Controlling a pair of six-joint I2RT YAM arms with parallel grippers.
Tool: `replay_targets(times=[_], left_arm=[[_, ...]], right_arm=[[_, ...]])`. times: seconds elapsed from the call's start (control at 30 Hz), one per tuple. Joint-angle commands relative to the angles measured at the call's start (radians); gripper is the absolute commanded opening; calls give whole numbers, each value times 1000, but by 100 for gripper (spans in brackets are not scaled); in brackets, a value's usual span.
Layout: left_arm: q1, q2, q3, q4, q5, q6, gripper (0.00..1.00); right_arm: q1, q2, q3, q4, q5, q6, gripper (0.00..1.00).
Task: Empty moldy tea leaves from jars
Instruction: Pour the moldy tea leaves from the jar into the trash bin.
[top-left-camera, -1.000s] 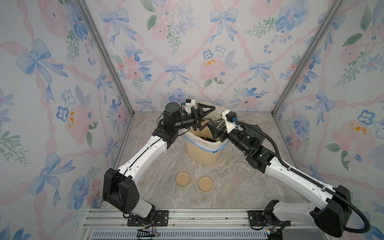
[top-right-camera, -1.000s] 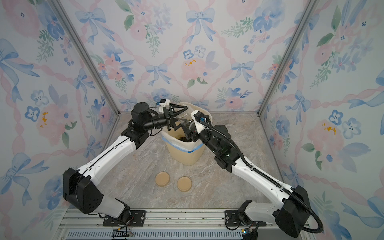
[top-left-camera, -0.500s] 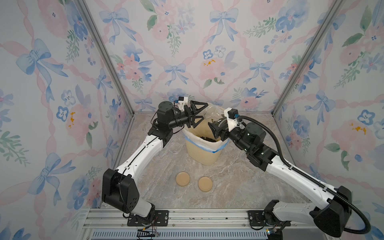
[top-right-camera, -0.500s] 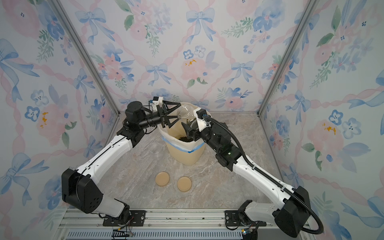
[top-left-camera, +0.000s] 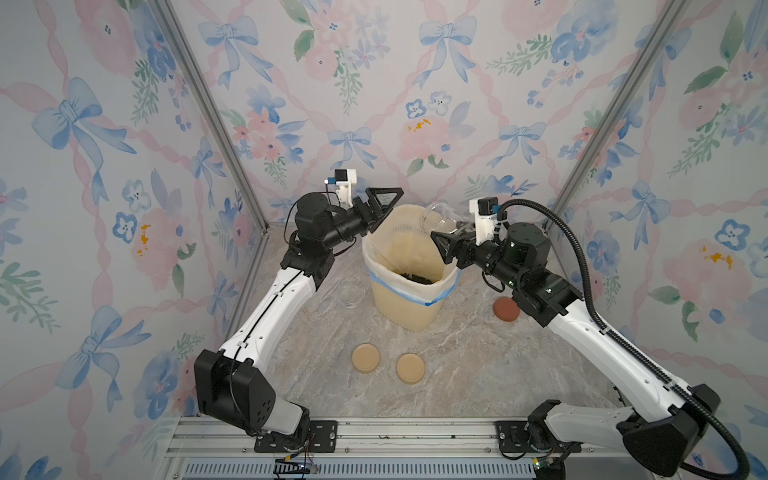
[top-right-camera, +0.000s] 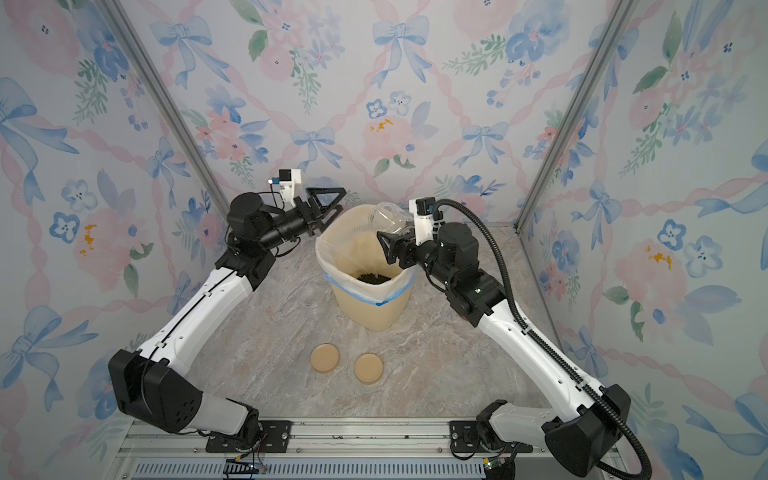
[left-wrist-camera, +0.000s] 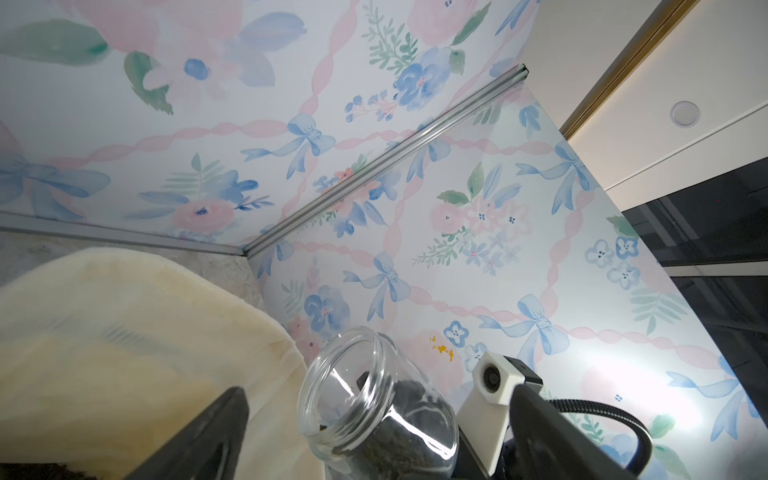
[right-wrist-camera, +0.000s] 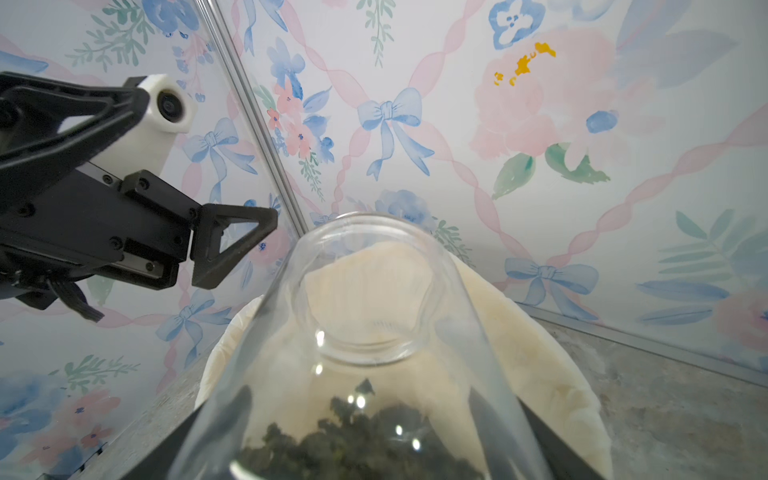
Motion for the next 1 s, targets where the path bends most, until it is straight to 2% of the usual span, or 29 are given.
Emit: replay_targets(times=[0.0,0.13,0.33,0.67,0.97], left_arm=[[60,-50,-26,28,-38,116,98],[141,-85,-115,28,-36,157,98],[216,-127,-231,28,-25,223,98],[247,-165,-368,23,-10,298,98],[253,-206,-457,16,-12,307,98]], right_arm=[[-11,22,114,-120,-73,43,65],[-17,80,195,-254,-101,52,65],[-16,200,341,-433,-116,63,64],[27,389,571,-670,-39,19,64],[55,715,988,-1090,-3,-37,64]])
